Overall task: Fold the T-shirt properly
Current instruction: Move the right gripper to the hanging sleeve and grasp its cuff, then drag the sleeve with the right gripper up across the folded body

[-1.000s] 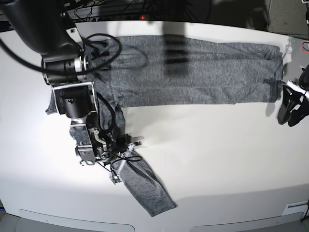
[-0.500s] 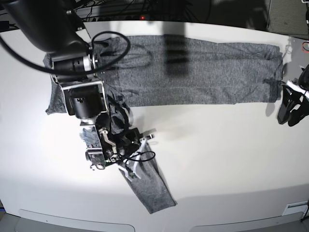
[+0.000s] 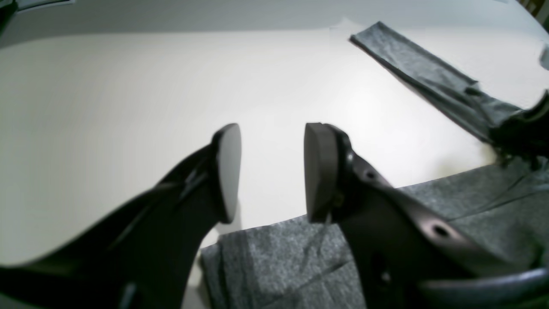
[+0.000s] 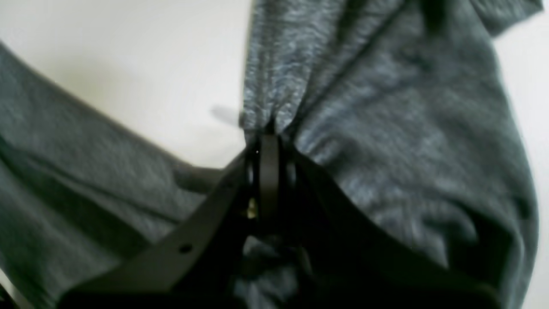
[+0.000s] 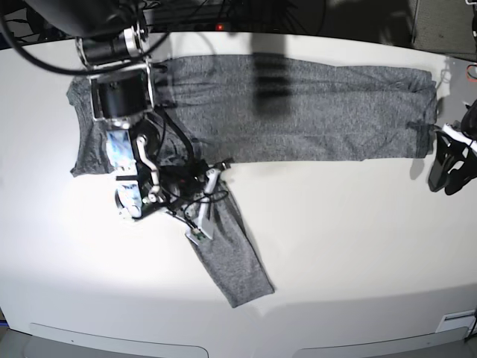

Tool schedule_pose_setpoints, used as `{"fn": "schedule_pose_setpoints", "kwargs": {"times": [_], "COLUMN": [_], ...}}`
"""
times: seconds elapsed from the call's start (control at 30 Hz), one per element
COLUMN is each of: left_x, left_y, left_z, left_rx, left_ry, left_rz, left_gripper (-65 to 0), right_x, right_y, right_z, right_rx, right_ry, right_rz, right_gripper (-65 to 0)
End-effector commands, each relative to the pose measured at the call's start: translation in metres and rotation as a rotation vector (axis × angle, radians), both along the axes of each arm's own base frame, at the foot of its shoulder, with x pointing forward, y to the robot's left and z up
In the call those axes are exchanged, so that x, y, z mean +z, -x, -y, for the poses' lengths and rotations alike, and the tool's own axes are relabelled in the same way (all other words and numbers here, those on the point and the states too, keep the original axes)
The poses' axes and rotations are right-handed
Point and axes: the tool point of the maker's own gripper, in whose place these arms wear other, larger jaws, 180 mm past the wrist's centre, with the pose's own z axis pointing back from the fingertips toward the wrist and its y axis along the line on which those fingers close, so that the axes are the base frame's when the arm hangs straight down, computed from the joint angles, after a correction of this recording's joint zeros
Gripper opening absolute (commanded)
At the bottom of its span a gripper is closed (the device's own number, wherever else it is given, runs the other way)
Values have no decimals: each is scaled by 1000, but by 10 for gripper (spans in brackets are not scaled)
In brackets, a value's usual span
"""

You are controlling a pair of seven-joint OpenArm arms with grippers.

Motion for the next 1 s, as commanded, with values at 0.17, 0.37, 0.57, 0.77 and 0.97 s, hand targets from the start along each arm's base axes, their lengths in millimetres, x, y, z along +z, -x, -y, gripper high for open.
{"fn": "schedule_pose_setpoints", "kwargs": {"times": [0.17,0.37,0.57,0.77,0.97], "left_x": [18,10,10,10,10], "left_y": [-6,-3,-4,-4,-4], "left_z": [-4,-4,-4,-4,-4], "left_rx": [0,-7,-7,-7,-7], "left_ry": [1,-13,-13,-13,-13], "left_rz": [55,11,13,13,12], "left_gripper": [-413,-413,-413,-413,-413], "right_x": [41,53,63,97,120], "right_y": [-25,-33,-42,-67,-95], "right_z": [-7,-17,-22,-35,-54], "right_rx": [10,2,-8,-48,-89], "right_ry": [-57,-134,-182,-310,-301], "right_rz": [136,186,249,442,560], "right_gripper": [-650,-577,-497,-487,-487]}}
